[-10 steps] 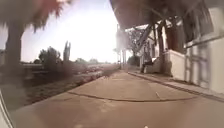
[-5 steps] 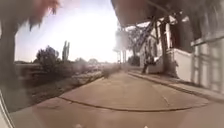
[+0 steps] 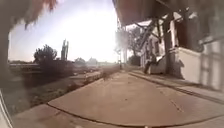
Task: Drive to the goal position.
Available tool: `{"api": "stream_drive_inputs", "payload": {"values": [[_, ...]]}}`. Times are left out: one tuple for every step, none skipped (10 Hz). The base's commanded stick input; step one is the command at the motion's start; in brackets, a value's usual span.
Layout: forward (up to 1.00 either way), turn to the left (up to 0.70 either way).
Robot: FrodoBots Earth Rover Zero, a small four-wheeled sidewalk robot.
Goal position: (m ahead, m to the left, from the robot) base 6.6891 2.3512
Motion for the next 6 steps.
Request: {"api": "stream_drive_inputs", "payload": {"values": [[0.7, -0.14], [0.7, -0.1], [0.7, -0.04], [0.7, 0.0], [0.7, 0.0], [0.7, 0.0]]}}
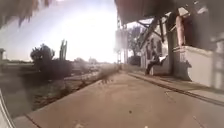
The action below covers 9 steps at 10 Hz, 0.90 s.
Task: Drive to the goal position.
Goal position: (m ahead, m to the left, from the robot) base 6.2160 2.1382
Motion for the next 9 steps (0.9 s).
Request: {"api": "stream_drive_inputs", "payload": {"values": [[0.7, 0.0], [0.7, -0.03], [0.7, -0.06], [0.7, -0.14], [0.7, -0.14], [0.7, -0.14], [0.7, -0.14], [0.7, -0.14], [0.7, -0.14]]}}
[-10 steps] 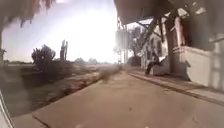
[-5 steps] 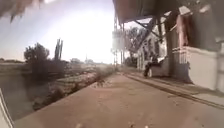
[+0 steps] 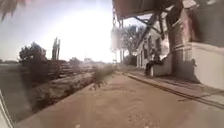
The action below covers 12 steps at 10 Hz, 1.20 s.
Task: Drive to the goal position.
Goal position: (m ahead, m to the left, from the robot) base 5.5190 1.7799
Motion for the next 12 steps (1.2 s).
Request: {"api": "stream_drive_inputs", "payload": {"values": [[0.7, -0.14], [0.7, -0.14], [0.7, -0.14], [0.7, -0.14], [0.7, -0.13], [0.7, -0.09], [0.7, 0.0], [0.7, 0.0], [0.7, 0.0], [0.7, 0.0], [0.7, 0.0], [0.7, 0.0]]}}
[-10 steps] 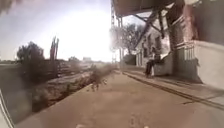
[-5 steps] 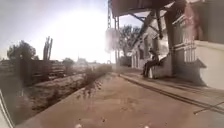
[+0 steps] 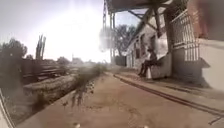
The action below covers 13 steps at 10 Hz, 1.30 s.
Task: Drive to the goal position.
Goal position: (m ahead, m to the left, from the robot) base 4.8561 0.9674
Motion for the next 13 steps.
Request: {"api": "stream_drive_inputs", "payload": {"values": [[0.7, 0.0], [0.7, 0.0], [0.7, 0.0], [0.7, -0.02], [0.7, -0.06], [0.7, -0.14], [0.7, -0.14], [0.7, -0.14], [0.7, -0.14], [0.7, -0.14], [0.7, -0.14], [0.7, -0.14], [0.7, -0.14]]}}
